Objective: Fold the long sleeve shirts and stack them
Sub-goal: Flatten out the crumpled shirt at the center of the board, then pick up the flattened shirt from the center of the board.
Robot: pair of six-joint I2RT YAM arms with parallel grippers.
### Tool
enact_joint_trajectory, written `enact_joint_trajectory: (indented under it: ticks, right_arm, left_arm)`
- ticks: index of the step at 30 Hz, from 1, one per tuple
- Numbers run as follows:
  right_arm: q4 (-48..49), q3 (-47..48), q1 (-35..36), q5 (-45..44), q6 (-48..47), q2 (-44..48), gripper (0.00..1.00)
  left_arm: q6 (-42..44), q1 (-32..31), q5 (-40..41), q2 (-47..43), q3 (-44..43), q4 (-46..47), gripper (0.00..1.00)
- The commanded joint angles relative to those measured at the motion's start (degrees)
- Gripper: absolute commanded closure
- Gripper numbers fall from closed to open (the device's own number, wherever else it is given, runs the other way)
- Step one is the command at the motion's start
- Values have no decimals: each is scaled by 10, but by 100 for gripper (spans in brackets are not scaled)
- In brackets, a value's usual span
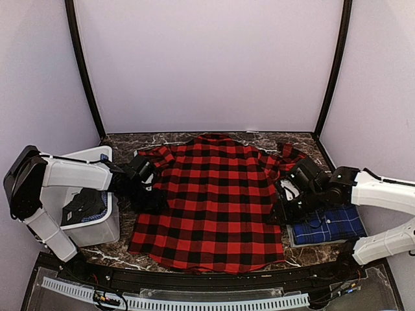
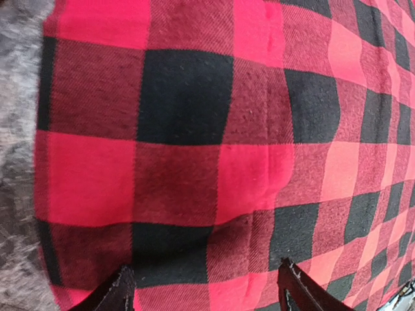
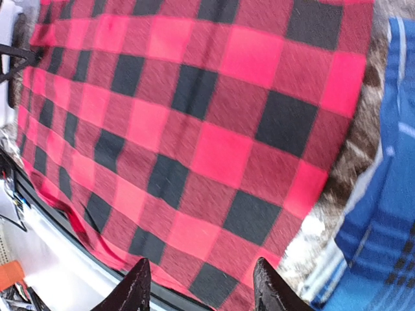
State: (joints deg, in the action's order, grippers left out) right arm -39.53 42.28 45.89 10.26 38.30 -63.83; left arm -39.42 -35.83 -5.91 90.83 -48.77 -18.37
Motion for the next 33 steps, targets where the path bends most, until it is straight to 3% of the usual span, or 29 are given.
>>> enact_joint_trajectory:
  ticks: [1,8,14,18,23,28,33]
  right_arm:
    - [93,17,3,-28,15,-17,50]
    - [191,66,0,-134,3,-51,49]
    - [247,109,-21,-173,-39,-74,46]
    - [299,128,-41,-168,-64,-77,41]
    - [292,186,-47,-181,-109,-103,31]
    - [272,206,-48,-201,-132,-107,3]
    - [272,202,-49,-236,-137,-90,1]
  left_arm:
    - [12,5,30,-30,-54,-71,26]
    - [38,17,156,-23,-178,-175,25]
    - [33,66,174,-4,-213,-157,25]
    - [32,68,263,73,-291,-164,25]
    - [9,83,297,180,-394,-157,27]
    - [-45,103,349,258,-486,-175,29]
    - [-83,136,341,308,-518,-157,33]
